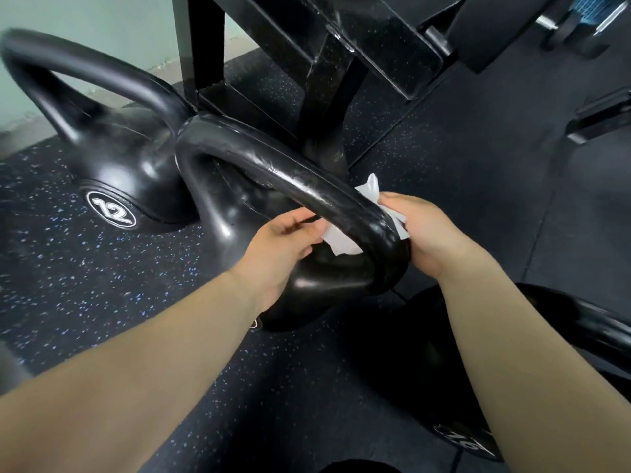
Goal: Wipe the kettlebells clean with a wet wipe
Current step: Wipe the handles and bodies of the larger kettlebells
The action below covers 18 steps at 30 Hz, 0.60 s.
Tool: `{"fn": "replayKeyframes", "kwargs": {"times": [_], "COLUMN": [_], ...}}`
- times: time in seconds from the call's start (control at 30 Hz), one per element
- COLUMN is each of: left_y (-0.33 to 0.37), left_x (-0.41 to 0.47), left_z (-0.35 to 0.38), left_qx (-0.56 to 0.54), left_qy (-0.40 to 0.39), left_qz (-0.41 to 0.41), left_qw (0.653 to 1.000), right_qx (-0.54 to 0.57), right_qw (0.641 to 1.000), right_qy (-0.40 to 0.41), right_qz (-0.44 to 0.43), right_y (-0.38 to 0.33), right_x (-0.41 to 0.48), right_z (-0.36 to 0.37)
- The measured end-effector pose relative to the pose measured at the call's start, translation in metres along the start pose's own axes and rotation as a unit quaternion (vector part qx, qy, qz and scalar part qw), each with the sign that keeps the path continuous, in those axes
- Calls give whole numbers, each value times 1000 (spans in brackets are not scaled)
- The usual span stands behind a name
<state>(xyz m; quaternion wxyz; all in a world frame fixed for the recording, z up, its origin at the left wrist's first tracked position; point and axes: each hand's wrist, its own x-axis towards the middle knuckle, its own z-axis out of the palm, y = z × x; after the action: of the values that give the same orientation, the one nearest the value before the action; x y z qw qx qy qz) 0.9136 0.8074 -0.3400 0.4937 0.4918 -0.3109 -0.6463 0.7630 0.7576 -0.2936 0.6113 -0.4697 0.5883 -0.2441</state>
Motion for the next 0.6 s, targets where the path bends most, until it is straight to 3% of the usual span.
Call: {"fn": "replayKeyframes", "kwargs": {"times": [0.13, 0.27, 0.33, 0.47, 0.6], "left_y": [-6, -8, -7, -11, -30], "left_x": [2, 5, 2, -9, -12], "left_z": [4, -13, -22, -5, 25], "left_qx": [28, 71, 110, 208, 290], "left_qy": [16, 168, 197, 54, -98], "left_qz": [-25, 16, 53, 111, 156], "left_qw": [999, 983, 973, 970, 939], "right_qx": [-4, 22, 19, 6, 18], "right_qw": [1000, 994, 990, 991, 990], "right_qy": [1, 86, 97, 72, 76], "right_qz": [6, -61, -97, -114, -118], "right_y": [-1, 1, 4, 10, 9], "right_x": [-1, 5, 4, 0, -1], "right_z": [2, 3, 5, 11, 12]}}
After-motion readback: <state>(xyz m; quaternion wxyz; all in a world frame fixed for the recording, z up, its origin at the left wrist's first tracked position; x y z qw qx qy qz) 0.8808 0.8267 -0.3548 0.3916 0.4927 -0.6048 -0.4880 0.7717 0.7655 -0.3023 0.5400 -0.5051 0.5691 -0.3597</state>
